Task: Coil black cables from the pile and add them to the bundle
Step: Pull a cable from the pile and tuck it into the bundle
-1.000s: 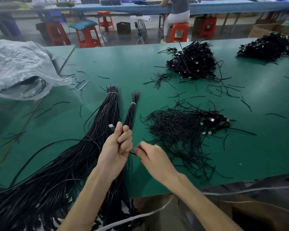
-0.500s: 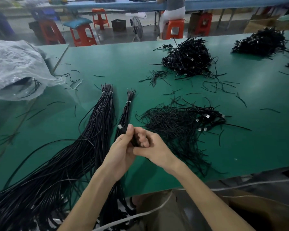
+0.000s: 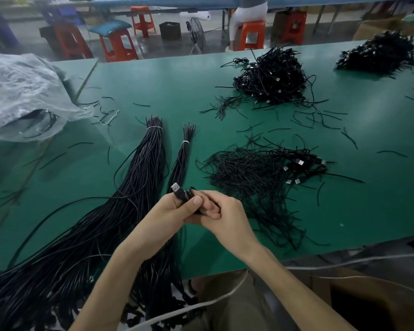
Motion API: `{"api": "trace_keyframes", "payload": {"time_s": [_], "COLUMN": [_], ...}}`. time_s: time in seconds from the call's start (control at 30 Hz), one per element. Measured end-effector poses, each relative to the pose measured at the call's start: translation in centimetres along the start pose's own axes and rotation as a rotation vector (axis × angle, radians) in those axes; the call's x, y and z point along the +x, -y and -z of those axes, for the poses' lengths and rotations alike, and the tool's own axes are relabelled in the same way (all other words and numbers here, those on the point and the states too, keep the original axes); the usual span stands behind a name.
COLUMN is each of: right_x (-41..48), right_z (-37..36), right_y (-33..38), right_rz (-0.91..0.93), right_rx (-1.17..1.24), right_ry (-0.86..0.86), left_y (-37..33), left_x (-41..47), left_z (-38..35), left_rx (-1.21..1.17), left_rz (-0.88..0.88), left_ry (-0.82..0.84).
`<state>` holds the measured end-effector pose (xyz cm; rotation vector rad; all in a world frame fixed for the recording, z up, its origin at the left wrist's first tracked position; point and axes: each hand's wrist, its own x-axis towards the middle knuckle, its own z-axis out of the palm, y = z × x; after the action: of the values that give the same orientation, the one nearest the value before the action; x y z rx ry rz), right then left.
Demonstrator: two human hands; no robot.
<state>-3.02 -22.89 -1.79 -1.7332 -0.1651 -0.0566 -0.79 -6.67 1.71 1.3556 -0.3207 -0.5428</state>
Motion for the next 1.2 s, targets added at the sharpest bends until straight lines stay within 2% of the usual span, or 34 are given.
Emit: {"api": "trace_keyframes", "payload": {"time_s": [0.07,0.2,0.37,0.53,0.6,0.7,0.9,1.07,1.2], "right_x": [-0.1,0.2,-0.5,-1.0,-0.8,-0.3,0.2,0.2,0.2], "right_z": [-0.2,-0.4,-0.5,-0.8,-0.9,-0.4,0.6,0.9,1.0], "right_y": [0.2,0.2,0.0,-0.5,-0.6,-0.8,-0.5,-0.3,-0.6], "right_rz": [0.030,0.025,0.051,0.105,0.128,0.119,0.185,0.287,0.291], "right_rx": [-0.074,-0.069,-0.056,-0.061,-0.143,-0.330,-0.594,-0.772,-0.857], "right_ry": [-0.029,-0.063,-0.060,-0.144,-0.186,-0.146,0.008,0.077,0.130], "left_y": [0.2,0.3,0.6,0.8,1.1,1.7,2.2,2.4,1.9], "left_x": [-0.3,-0.7,-1.2,-1.2,-1.2,-0.8,-0.3,-0.2,-0.5], "left_z": [-0.1,-0.4,-0.7,-0.8,-0.9,-1.0,-0.1,0.6,1.4], "left_rx": [0.041,0.130,0.285,0.277,0.299,0.408,0.504,0.682,0.798], "left_rz": [-0.025,-0.082,-0.069,-0.120,-0.157,-0.157,-0.009,0.000,0.007], "left_ry": [-0.039,-0.104,-0.103,-0.137,-0.197,-0.334,-0.501,-0.427,-0.315]}}
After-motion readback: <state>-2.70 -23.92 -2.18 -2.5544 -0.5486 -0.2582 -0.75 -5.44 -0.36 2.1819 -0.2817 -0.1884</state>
